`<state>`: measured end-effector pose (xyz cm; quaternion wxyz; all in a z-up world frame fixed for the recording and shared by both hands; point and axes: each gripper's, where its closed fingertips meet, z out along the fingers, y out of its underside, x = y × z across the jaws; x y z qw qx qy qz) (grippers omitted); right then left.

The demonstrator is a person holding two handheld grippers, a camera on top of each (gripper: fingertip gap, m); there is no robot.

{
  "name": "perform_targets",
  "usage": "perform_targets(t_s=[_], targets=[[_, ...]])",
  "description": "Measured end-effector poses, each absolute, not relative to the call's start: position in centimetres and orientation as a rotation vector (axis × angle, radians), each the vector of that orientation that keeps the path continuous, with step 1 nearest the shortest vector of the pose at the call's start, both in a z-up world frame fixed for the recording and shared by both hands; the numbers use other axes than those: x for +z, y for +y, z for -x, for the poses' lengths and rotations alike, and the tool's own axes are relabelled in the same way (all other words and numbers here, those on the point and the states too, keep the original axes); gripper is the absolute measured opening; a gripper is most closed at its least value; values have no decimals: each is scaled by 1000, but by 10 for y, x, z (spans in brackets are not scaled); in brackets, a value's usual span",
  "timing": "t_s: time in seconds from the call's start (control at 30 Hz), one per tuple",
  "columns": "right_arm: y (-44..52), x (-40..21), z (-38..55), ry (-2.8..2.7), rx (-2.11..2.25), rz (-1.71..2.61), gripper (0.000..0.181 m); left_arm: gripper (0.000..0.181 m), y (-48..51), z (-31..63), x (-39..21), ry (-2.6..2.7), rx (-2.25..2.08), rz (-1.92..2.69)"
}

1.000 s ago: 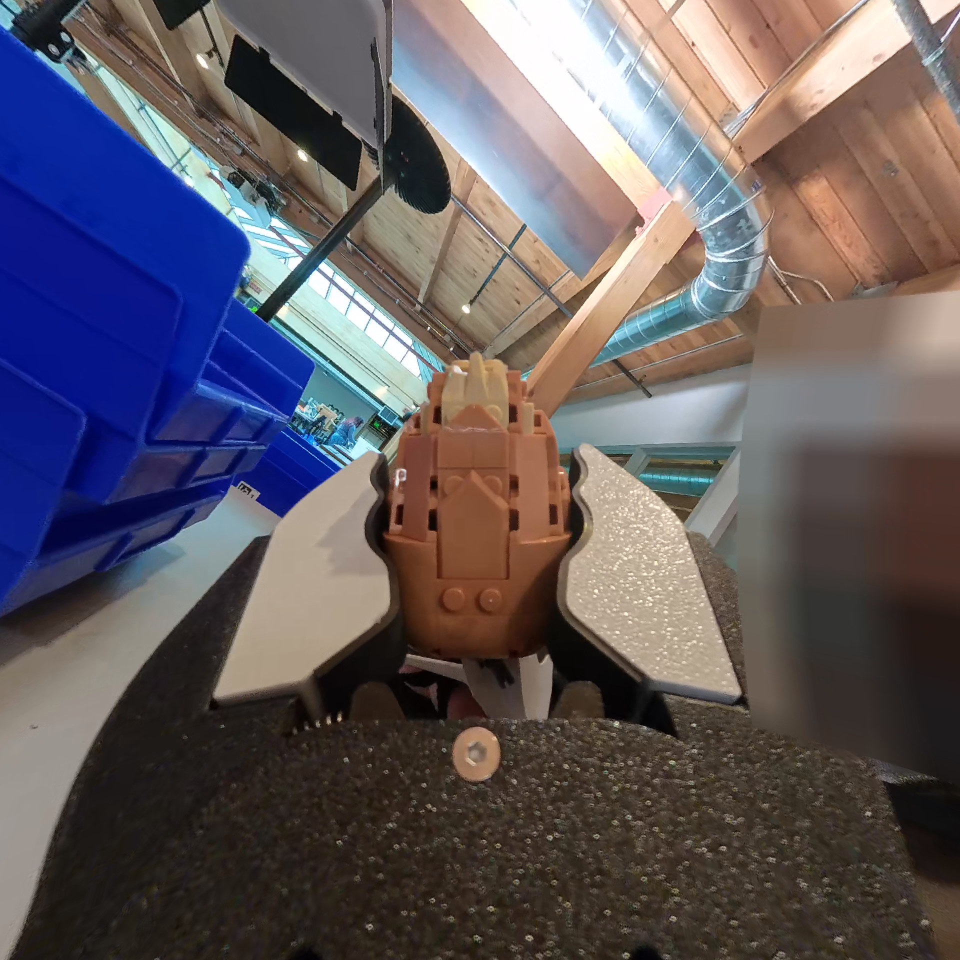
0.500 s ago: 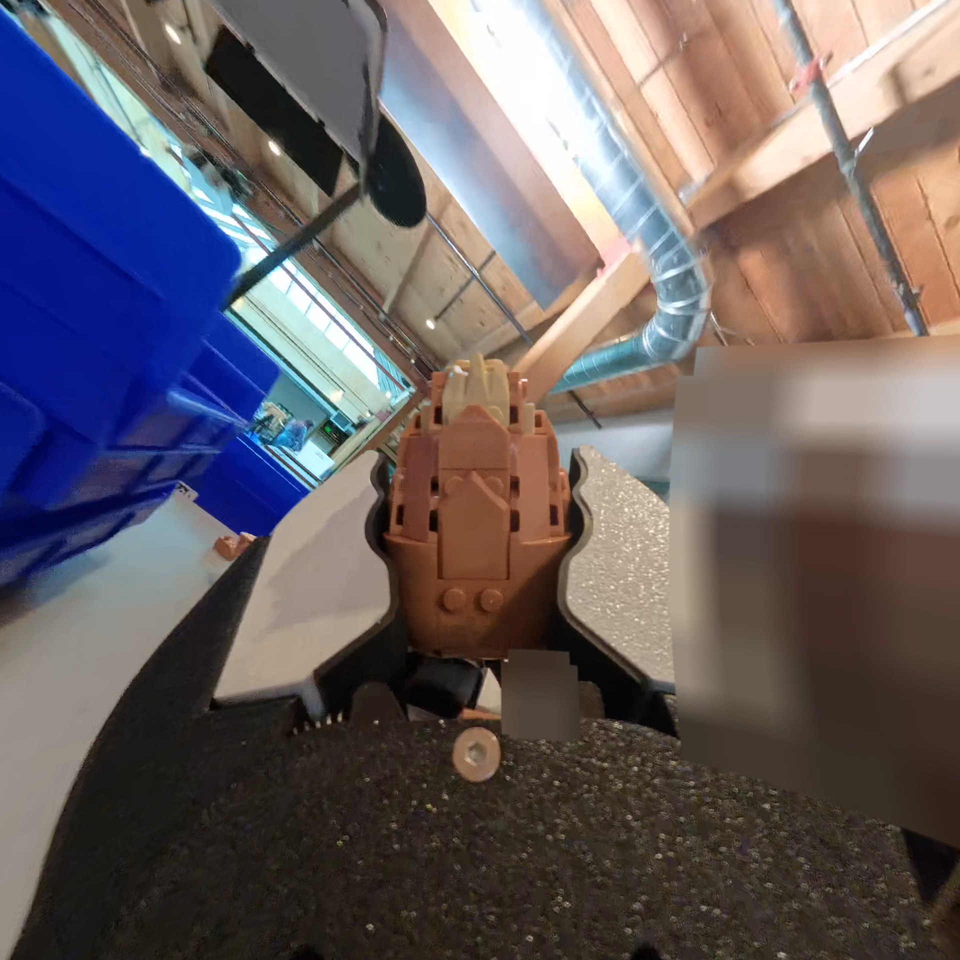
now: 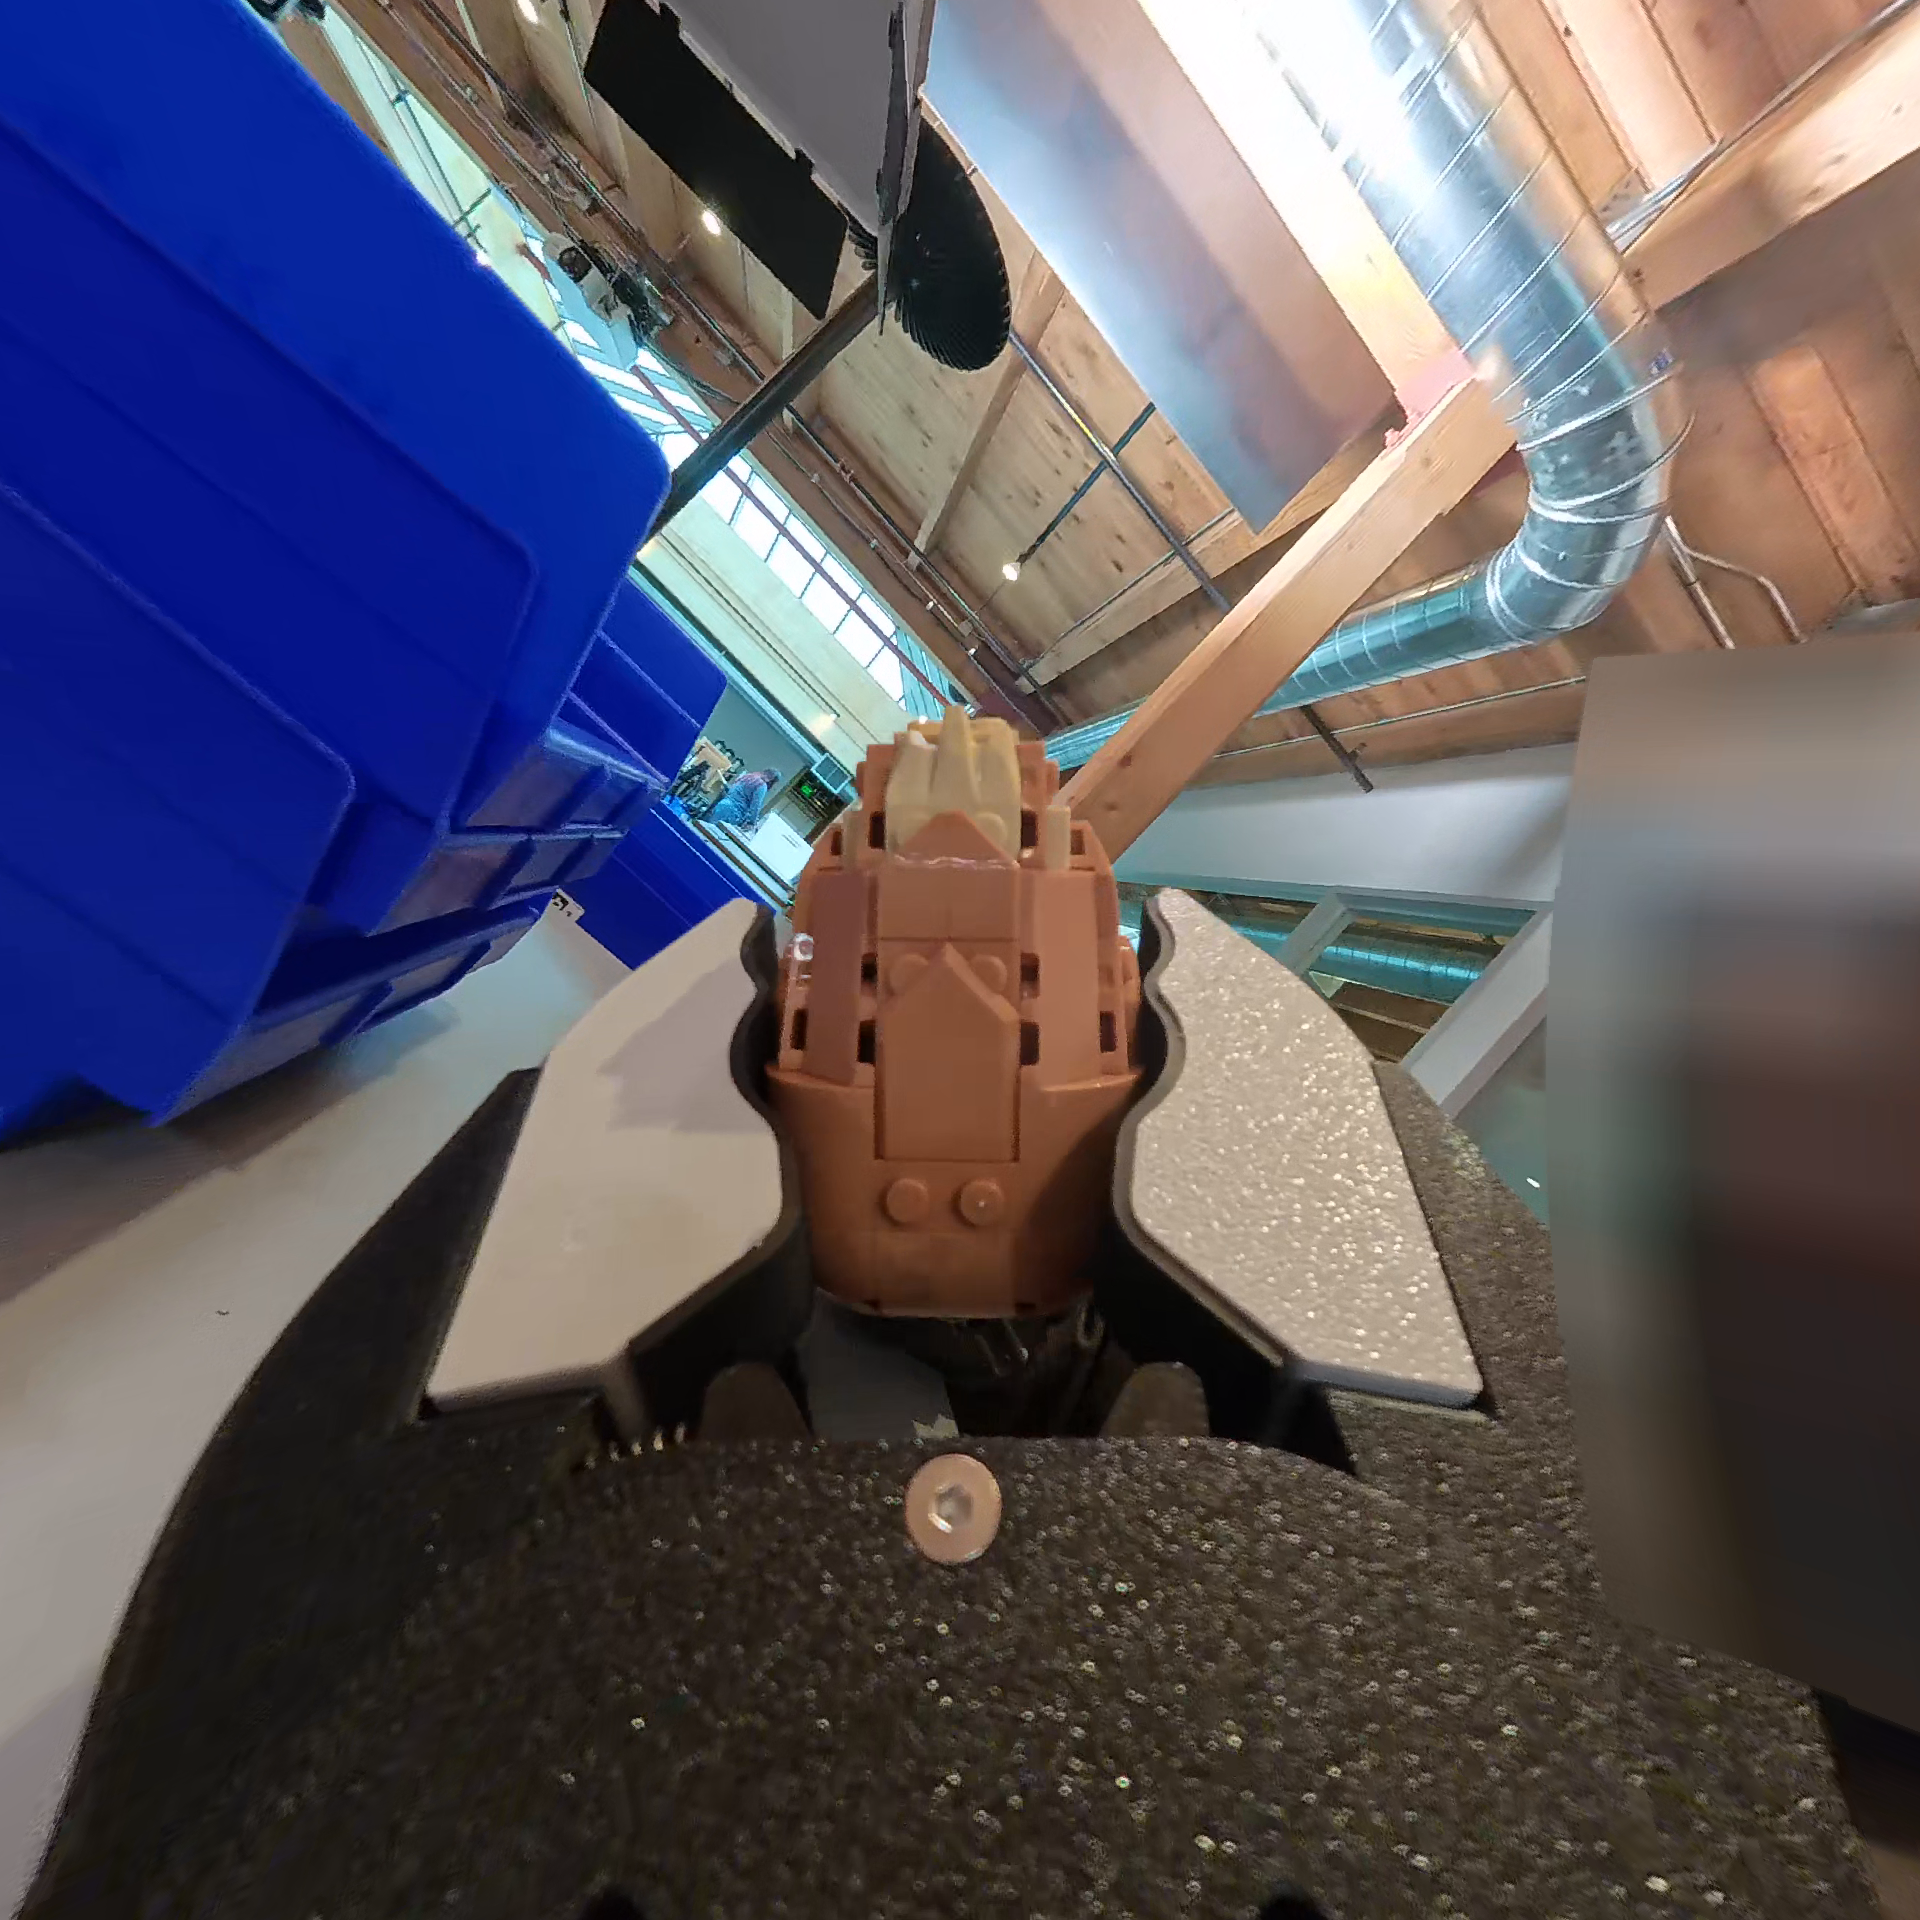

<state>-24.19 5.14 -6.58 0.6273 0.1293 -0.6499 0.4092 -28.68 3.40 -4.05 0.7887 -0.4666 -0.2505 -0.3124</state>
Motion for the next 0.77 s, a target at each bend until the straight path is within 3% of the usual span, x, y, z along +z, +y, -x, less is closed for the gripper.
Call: perform_targets(t_s=[0.27, 0.43, 0.77], targets=[[122, 16, 311, -1279, 808, 156, 4, 66, 44, 275, -40, -498, -686, 1041], [154, 14, 351, -1363, 870, 412, 24, 66, 42, 274, -37, -490, -688, 1029], [44, -29, 244, -1533, 1161, -242, 26, 66, 34, 246, -13, -299, -831, 921]])
